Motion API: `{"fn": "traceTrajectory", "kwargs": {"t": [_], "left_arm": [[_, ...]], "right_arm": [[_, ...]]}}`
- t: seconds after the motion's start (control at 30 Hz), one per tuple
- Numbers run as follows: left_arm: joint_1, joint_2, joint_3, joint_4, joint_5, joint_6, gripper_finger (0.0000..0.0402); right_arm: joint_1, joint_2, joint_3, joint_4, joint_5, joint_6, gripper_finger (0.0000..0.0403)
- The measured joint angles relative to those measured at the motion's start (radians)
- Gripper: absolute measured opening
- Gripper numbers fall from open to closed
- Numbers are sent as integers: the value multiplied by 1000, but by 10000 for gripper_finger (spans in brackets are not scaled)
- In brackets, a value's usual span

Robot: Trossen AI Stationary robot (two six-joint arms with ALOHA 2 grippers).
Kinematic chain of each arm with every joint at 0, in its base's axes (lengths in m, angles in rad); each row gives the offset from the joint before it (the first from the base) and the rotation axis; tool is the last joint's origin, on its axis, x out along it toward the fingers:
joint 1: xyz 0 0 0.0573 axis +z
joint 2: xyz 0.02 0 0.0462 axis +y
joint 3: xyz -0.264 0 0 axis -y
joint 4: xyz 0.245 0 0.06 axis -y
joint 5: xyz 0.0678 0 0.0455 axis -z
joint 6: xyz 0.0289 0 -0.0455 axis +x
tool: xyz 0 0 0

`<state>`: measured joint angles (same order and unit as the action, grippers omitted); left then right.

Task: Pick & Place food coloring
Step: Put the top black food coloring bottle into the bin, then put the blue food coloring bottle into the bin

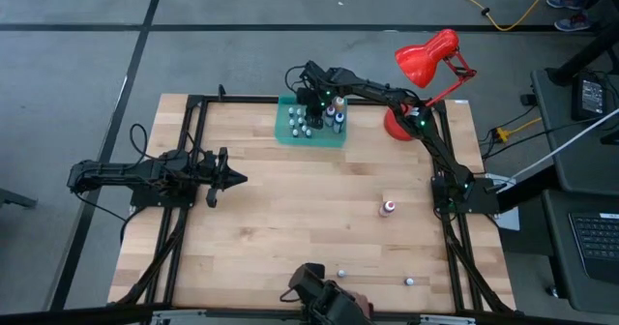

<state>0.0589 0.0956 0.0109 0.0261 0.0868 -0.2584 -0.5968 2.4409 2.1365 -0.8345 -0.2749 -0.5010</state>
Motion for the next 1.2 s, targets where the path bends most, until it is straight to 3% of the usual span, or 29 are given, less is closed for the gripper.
{"fn": "traceTrajectory", "kwargs": {"t": [0.4,0.77,1.07,1.2], "left_arm": [[0,0,0,0,0,0,10],[0,0,0,0,0,0,6],[0,0,0,0,0,0,10],[0,0,0,0,0,0,8]], "right_arm": [[-12,7,0,4,-49,-6,97],[-12,7,0,8,-36,-5,137],[-5,3,17,-32,-30,-2,142],[10,0,71,-89,28,-6,142]]}}
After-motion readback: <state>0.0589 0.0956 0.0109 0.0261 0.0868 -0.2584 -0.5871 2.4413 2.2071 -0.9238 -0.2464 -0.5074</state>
